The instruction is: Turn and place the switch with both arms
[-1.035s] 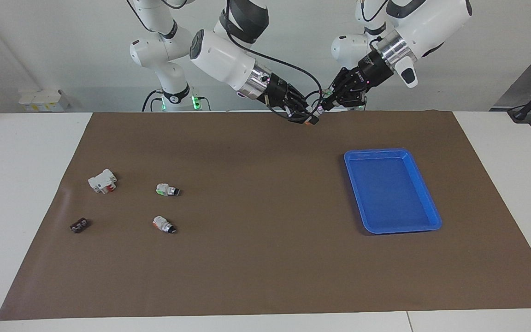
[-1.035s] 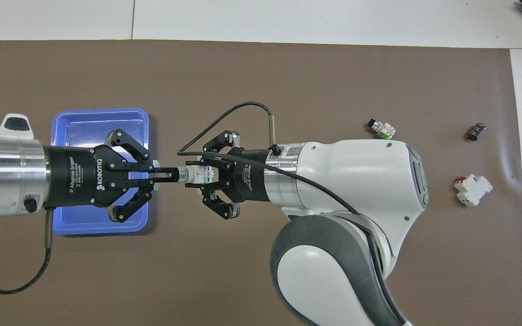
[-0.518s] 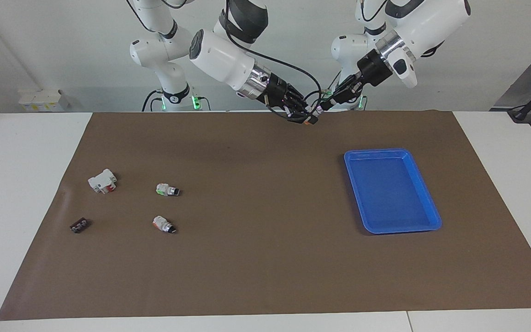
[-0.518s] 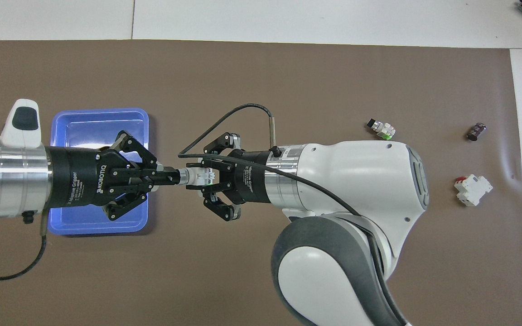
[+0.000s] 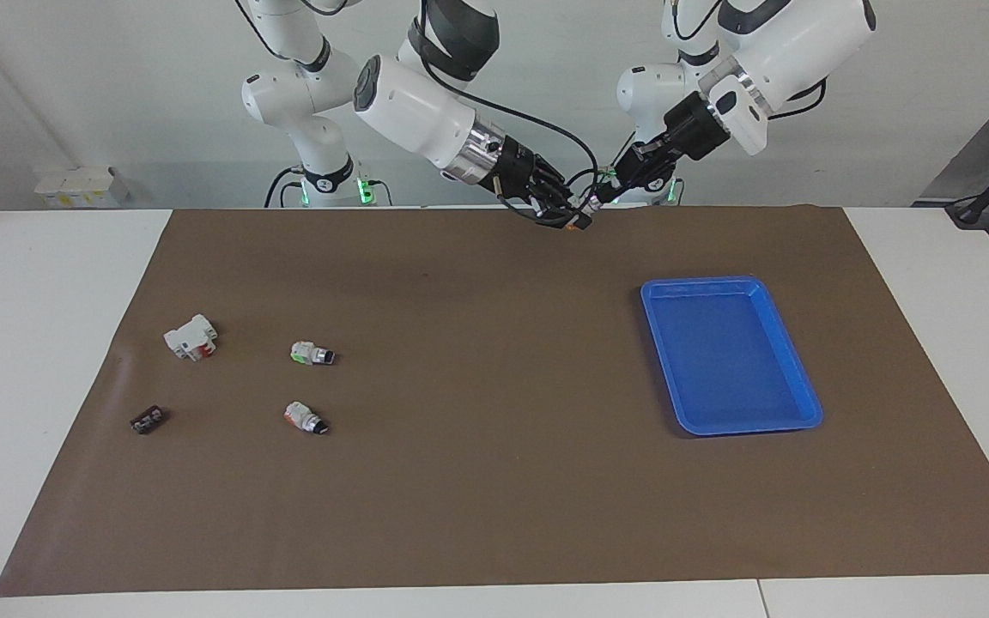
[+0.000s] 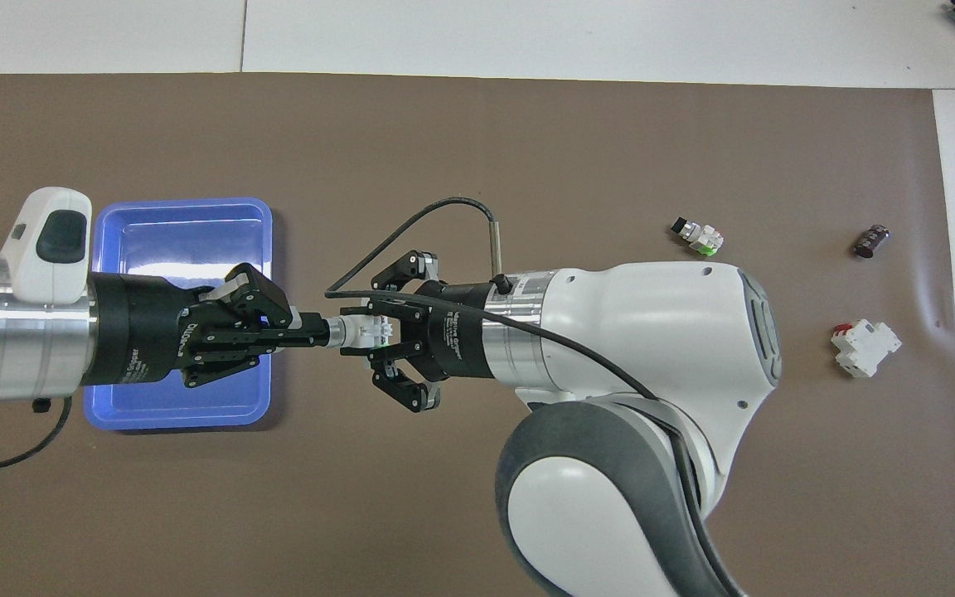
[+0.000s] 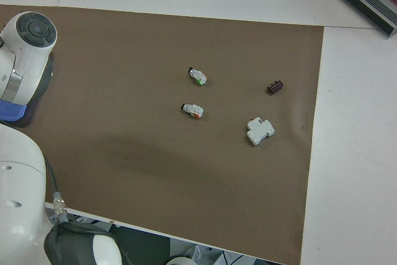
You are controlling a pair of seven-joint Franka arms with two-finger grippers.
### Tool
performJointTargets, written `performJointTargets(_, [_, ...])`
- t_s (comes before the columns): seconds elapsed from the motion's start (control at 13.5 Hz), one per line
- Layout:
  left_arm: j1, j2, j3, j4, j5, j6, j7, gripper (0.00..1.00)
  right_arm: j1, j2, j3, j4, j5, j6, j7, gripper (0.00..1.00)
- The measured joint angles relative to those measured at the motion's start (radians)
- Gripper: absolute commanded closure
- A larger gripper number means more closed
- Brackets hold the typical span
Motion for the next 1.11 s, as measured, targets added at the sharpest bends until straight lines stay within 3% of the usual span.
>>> performJointTargets(0.3, [0.002, -0.001, 0.002, 0.002, 0.000, -0.022, 0.191, 1.00, 0.001, -0.003, 0.002, -0.003, 0.000, -0.009, 0.000, 1.00])
performJointTargets(0.81, [0.004, -0.002, 0.024, 0.005, -0.004, -0.080, 0.282, 1.00, 0.005, -0.004, 0.010, -0.003, 0.000, -0.017, 0.000, 1.00])
performJointTargets(0.89, [0.004, -0.002, 0.024, 0.005, -0.004, -0.080, 0.282, 1.00, 0.005, -0.004, 0.010, -0.003, 0.000, -0.017, 0.000, 0.86])
performJointTargets(0.96, [0.004, -0.003, 0.024, 0.005, -0.004, -0.080, 0.282, 1.00, 0.005, -0.004, 0.010, -0.003, 0.000, -0.017, 0.001, 0.01])
performJointTargets(1.11, [0.003, -0.005, 0.024, 0.005, -0.009, -0.088, 0.282, 1.00, 0.006, -0.004, 0.010, -0.004, 0.000, -0.017, 0.004, 0.00])
